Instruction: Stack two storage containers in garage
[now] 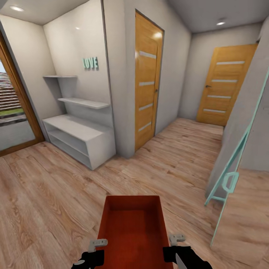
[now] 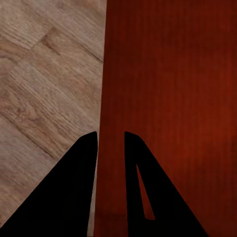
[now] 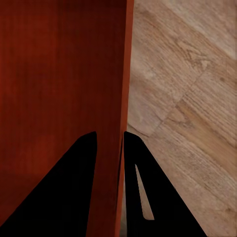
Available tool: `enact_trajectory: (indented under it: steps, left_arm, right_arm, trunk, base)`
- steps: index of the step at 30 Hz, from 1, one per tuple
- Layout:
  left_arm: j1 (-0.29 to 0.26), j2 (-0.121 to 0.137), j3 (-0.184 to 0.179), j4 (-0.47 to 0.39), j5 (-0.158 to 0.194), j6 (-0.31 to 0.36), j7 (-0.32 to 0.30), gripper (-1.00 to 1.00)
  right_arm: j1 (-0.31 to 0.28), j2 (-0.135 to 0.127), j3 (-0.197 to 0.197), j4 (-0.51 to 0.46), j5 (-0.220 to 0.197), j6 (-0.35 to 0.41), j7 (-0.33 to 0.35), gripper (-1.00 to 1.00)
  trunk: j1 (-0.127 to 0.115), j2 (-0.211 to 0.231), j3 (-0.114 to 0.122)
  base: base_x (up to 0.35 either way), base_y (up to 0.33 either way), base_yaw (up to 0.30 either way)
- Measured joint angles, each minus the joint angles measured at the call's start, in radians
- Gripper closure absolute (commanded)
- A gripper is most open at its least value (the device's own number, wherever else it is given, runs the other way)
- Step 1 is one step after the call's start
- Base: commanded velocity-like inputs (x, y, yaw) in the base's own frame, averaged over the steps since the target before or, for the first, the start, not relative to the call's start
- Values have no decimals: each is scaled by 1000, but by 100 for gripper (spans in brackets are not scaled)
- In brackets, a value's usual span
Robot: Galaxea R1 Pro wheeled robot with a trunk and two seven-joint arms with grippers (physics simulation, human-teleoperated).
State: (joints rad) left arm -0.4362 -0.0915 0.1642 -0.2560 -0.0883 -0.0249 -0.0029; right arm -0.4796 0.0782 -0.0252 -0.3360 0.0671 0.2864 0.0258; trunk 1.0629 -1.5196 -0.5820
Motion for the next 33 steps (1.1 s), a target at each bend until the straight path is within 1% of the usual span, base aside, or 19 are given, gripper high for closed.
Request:
enact_trajectory:
  steps: [5,9,33]
  left_arm:
    - [0,-1,0,0,0,0,1,100]
    - [0,2,0,0,0,1,-2,100]
    - [0,1,0,0,0,1,-2,100]
  right_arm:
    - [0,-1,0,0,0,0,1,100]
    - [0,1,0,0,-1,0,-2,100]
    - [0,1,0,0,-1,1,-2,100]
  trunk:
    - [0,0,0]
    - [0,0,0]
    - [0,0,0]
  base:
    - [285,168,-13]
    - [292,168,-118]
    - [296,168,-223]
